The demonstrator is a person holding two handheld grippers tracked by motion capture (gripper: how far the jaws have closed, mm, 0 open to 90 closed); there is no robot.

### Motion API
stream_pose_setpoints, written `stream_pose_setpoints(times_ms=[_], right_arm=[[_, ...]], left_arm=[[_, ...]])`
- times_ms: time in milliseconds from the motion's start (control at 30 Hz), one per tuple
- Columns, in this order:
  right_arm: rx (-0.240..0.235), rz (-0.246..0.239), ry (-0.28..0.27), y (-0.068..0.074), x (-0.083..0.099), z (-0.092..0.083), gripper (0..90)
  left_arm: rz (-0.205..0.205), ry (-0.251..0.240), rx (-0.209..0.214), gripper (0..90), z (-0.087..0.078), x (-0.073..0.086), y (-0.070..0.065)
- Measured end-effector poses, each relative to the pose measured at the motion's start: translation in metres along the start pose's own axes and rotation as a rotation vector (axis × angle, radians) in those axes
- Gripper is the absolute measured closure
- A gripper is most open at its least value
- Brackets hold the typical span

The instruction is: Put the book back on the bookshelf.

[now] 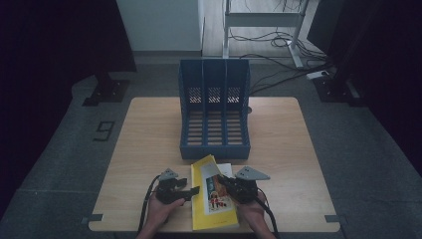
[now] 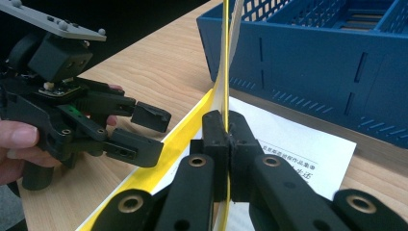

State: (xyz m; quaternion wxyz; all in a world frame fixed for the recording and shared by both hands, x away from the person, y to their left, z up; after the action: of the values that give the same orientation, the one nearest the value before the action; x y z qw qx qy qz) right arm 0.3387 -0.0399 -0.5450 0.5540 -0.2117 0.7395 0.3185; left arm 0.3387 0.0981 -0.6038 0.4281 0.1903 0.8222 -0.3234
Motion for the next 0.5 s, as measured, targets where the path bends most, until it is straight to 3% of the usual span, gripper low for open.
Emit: stream_pose_setpoints(times_ms=[300, 500], right_arm=[[-0.013, 0.007, -0.014, 0.001, -0.006, -0.004, 88.0], [-0.014, -0.013, -0.029, 0.003, -0.011, -0.007, 88.0]], left_arm=[[-0.019, -0.006, 0.019, 28.0, 0.003, 0.000, -0.003], [-0.058, -0.016, 0.051, 28.0, 0.004, -0.002, -0.006]])
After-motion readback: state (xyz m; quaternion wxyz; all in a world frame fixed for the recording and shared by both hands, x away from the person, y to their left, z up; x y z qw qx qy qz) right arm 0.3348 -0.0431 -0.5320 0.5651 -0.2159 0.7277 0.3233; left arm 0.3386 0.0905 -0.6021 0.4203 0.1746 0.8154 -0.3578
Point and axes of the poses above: each handheld gripper's, and its own axes: z roughly forward along the jaws, x roughly out of its underside, y roughly to its left, the point moved 10 cm from there along z, roughly forward along the jaws, and after that the axes turned 13 degrees about -y, right-handed, at the moved point
